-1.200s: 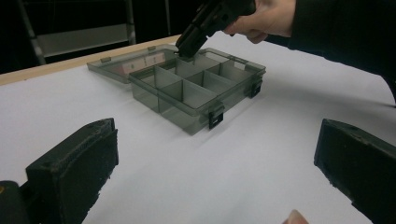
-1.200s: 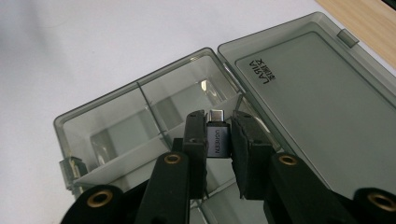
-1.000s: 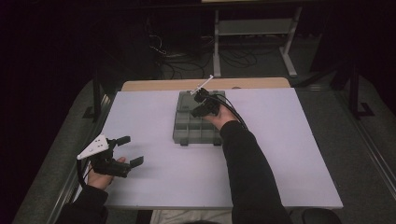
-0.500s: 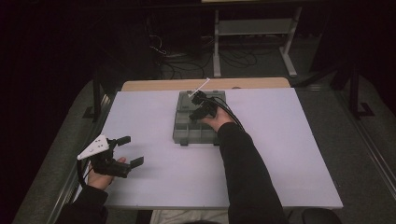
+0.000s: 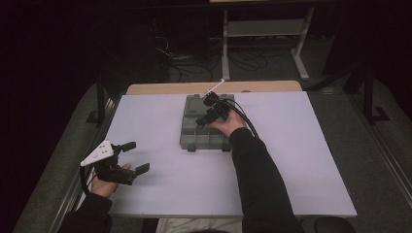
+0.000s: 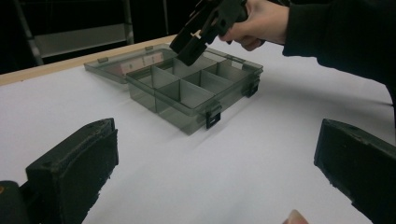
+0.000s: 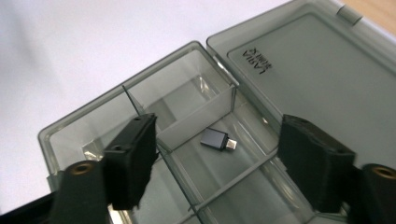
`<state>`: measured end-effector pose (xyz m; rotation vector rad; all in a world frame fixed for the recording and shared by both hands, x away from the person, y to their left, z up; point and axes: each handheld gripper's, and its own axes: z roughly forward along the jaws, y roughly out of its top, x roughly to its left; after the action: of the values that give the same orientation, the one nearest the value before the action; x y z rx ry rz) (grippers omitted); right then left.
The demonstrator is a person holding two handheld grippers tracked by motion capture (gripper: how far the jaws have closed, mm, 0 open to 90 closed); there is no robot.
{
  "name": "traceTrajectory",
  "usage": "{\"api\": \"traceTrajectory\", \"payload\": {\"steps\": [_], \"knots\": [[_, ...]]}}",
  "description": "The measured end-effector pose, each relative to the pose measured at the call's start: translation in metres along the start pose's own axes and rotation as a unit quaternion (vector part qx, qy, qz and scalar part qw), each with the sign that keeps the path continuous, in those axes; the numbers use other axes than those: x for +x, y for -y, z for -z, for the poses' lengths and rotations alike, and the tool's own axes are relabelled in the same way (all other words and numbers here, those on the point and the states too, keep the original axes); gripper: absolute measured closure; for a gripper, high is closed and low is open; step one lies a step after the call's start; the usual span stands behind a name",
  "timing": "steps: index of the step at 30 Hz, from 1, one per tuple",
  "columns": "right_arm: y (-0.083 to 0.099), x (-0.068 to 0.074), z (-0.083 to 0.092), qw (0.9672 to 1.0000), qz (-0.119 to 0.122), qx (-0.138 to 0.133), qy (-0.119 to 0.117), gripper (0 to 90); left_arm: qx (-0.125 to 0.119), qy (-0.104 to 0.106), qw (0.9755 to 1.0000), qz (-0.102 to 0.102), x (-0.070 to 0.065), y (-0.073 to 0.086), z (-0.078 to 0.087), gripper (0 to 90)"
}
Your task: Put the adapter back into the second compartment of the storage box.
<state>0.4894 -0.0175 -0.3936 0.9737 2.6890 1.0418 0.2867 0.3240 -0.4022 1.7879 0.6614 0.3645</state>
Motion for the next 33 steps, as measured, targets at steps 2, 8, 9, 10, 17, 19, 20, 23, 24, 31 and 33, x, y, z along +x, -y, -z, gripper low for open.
{"api": "traceTrajectory", "payload": {"steps": [2, 8, 9, 10, 17, 19, 20, 23, 24, 31, 33], "knots": [[0.0, 0.0, 0.004, 1.0, -0.001, -0.006, -0.001, 19.9, 0.0, 0.0, 1.0, 0.0, 0.0, 0.0, 0.0, 0.0], [0.002, -0.002, 0.016, 0.9997, -0.007, -0.022, 0.009, 13.0, 0.0, 0.0, 1.0, 0.0, 0.0, 0.0, 0.0, 0.0], [0.003, -0.002, 0.019, 0.9996, -0.007, -0.024, 0.013, 12.4, 0.0, -0.001, 1.0, 0.001, 0.0, 0.0, 0.0, 0.0], [0.003, -0.002, 0.022, 0.9996, -0.008, -0.025, 0.013, 11.6, 0.0, 0.0, 1.0, 0.001, 0.0, 0.0, 0.0, 0.0], [0.011, -0.005, 0.041, 0.9984, -0.013, -0.053, 0.013, 3.0, 0.001, -0.001, 1.0, 0.001, 0.0, 0.0, 0.0, 0.0], [0.012, -0.006, 0.045, 0.9982, -0.016, -0.056, 0.013, 1.9, 0.001, -0.001, 1.0, 0.001, 0.0, 0.0, 0.0, 0.0], [0.014, -0.006, 0.047, 0.9981, -0.015, -0.059, 0.013, 1.3, 0.001, -0.001, 1.0, 0.0, 0.0, 0.0, 0.0, 0.0], [0.018, -0.006, 0.052, 0.998, -0.015, -0.06, 0.011, 0.0, 0.003, -0.001, 1.0, 0.0, 0.0, 0.0, 0.0, 0.0], [0.02, -0.006, 0.053, 0.9981, -0.011, -0.06, 0.011, 0.0, 0.004, -0.002, 1.0, 0.0, 0.0, 0.0, 0.0, 0.0], [0.028, -0.005, 0.06, 0.9974, -0.009, -0.07, 0.009, 0.0, 0.004, -0.002, 1.0, 0.0, 0.0, 0.0, 0.0, 0.0], [0.031, -0.005, 0.062, 0.9973, -0.008, -0.072, 0.009, 0.0, 0.004, -0.002, 1.0, 0.0, 0.0, 0.001, 0.0, 0.0]]}}
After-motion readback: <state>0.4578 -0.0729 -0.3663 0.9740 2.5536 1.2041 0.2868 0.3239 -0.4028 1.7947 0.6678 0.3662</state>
